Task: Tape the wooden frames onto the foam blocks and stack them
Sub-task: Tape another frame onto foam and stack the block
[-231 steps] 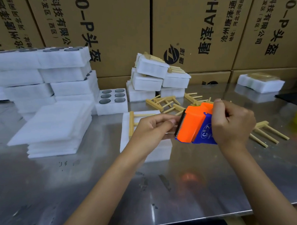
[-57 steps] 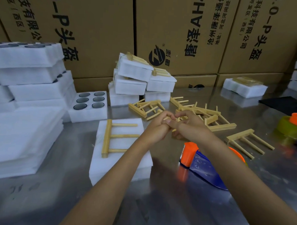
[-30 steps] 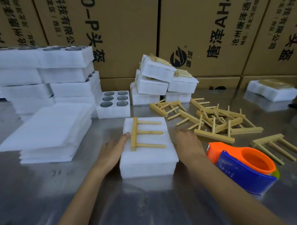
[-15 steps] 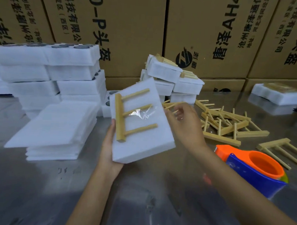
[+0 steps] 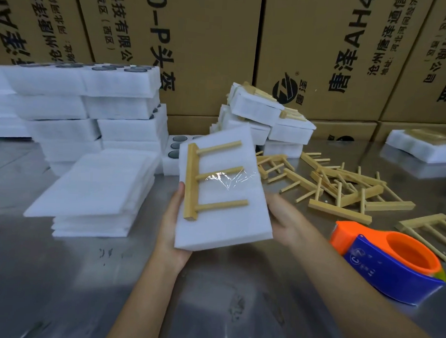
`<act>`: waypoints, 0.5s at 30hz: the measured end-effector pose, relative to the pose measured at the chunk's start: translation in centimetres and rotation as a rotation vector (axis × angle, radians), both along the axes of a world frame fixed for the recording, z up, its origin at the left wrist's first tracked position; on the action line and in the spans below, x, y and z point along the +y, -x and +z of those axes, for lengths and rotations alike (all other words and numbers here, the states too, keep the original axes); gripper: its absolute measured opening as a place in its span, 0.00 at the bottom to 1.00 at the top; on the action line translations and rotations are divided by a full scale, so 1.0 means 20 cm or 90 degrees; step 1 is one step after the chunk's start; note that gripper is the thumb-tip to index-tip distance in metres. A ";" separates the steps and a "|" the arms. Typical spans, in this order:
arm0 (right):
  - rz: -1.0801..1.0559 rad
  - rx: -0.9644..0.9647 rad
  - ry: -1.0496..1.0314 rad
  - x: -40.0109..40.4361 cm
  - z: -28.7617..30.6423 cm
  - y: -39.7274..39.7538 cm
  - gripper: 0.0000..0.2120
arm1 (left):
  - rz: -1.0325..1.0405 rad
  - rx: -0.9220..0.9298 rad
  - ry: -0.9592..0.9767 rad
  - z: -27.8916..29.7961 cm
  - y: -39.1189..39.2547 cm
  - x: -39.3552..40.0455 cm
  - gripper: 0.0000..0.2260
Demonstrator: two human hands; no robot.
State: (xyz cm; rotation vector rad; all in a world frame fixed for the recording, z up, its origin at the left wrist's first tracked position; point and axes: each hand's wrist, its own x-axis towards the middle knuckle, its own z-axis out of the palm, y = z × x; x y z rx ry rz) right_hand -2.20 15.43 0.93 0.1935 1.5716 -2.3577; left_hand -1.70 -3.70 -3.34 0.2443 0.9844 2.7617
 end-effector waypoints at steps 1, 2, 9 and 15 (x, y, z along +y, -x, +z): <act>0.005 -0.011 -0.008 0.02 -0.01 0.00 0.16 | -0.001 -0.003 0.001 0.00 0.00 0.00 0.20; 0.010 -0.021 -0.020 0.04 -0.02 0.00 0.16 | -0.003 -0.003 0.002 0.00 0.00 0.00 0.21; 0.000 -0.027 -0.098 0.14 0.02 0.03 0.14 | -0.034 0.007 0.086 -0.01 0.00 0.00 0.24; -0.042 -0.024 -0.039 0.16 0.00 0.02 0.19 | -0.007 -0.009 0.171 -0.01 0.00 0.01 0.26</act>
